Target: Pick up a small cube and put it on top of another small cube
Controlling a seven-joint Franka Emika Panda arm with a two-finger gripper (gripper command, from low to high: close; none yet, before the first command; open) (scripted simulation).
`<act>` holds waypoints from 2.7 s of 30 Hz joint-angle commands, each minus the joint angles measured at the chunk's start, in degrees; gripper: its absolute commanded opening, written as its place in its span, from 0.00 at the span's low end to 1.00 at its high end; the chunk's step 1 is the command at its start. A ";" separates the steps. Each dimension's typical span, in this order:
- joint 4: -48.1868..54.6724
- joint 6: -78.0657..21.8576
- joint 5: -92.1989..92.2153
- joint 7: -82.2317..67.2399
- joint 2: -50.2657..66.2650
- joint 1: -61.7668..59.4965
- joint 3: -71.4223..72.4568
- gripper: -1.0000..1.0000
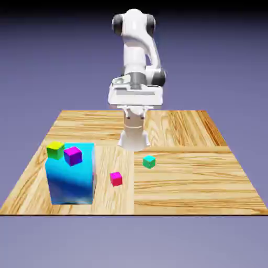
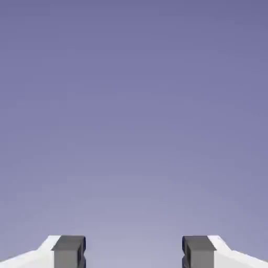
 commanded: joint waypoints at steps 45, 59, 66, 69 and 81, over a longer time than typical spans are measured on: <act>25.39 -75.31 -26.53 -0.56 57.50 7.04 19.50 0.00; 25.73 -68.28 -57.80 -35.45 38.17 11.09 -6.78 0.00; 25.91 -64.76 -73.44 -52.90 28.50 13.12 -19.92 0.00; 22.17 -59.77 -79.44 -51.42 24.33 13.42 -26.09 0.00; 20.14 -54.69 -84.12 -48.88 23.62 12.77 -30.69 1.00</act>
